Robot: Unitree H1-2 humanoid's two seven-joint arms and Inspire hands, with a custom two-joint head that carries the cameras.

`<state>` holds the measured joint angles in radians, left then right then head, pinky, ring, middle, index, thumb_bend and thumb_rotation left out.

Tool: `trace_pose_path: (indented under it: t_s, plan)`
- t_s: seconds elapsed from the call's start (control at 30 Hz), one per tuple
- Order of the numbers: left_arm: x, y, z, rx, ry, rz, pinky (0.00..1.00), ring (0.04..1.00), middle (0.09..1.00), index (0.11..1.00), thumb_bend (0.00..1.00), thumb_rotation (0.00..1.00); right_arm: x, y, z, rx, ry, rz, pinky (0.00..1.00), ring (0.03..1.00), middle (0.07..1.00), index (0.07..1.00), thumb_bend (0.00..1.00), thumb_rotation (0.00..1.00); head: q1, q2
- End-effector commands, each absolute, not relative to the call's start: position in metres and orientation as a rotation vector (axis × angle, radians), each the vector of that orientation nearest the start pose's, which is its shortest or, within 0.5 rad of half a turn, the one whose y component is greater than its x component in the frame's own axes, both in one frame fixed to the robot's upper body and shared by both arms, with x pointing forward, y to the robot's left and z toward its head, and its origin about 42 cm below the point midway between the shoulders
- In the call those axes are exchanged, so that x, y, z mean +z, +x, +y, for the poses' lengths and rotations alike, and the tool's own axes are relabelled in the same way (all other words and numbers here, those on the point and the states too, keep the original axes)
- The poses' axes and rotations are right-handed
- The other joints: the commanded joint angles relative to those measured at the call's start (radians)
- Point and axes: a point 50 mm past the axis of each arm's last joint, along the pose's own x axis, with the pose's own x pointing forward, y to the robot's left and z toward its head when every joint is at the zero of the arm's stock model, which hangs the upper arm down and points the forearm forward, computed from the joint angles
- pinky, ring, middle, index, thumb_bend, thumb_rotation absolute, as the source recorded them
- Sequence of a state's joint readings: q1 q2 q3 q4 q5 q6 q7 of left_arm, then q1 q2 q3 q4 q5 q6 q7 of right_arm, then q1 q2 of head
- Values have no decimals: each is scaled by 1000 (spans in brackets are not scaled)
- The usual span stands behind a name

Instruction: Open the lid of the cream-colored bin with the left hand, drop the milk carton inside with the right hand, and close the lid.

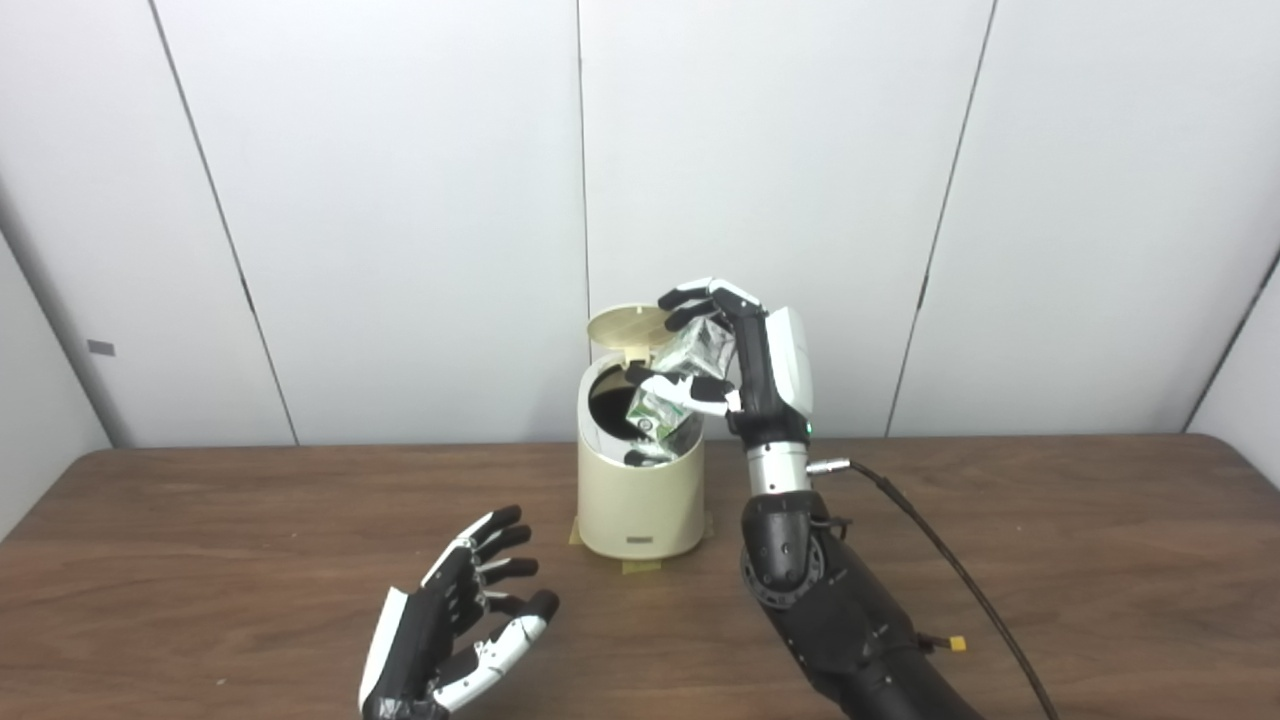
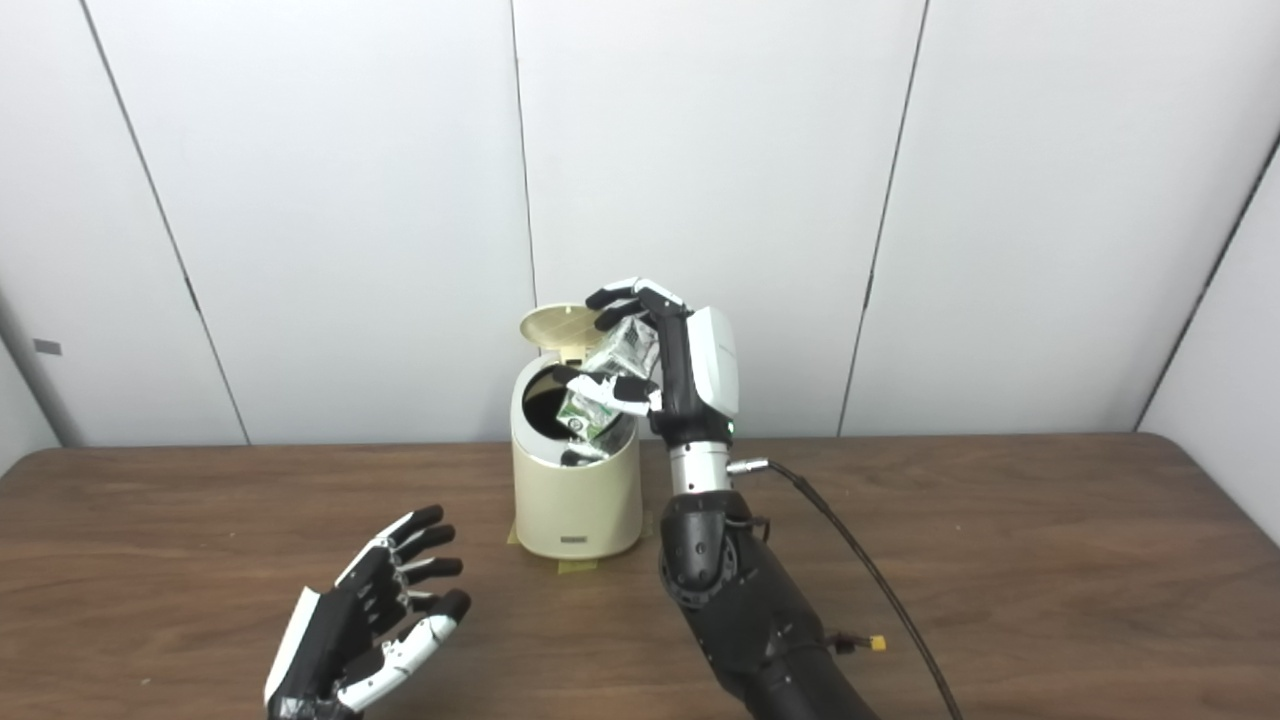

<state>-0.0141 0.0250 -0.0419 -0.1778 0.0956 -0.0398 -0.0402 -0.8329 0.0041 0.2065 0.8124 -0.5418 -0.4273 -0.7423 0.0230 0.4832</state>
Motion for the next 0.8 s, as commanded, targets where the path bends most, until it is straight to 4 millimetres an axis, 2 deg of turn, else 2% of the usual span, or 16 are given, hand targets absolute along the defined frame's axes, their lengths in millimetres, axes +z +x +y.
trace_pose_path:
  t_s: [0.0, 0.23, 0.77]
  plan:
    - [166, 287, 199, -85, 123, -299, 575, 738, 819, 853, 609, 251, 271, 500, -98, -227, -425, -846, 328, 389, 493, 541, 512, 0, 1, 1]
    - [166, 285, 196, -84, 124, -293, 572, 735, 818, 851, 617, 267, 267, 502, -95, -244, -432, -842, 333, 404, 499, 543, 499, 0, 12, 1]
    - [166, 283, 192, -91, 117, -296, 583, 738, 820, 855, 617, 275, 273, 512, -88, -239, -443, -814, 352, 401, 499, 553, 494, 0, 31, 7]
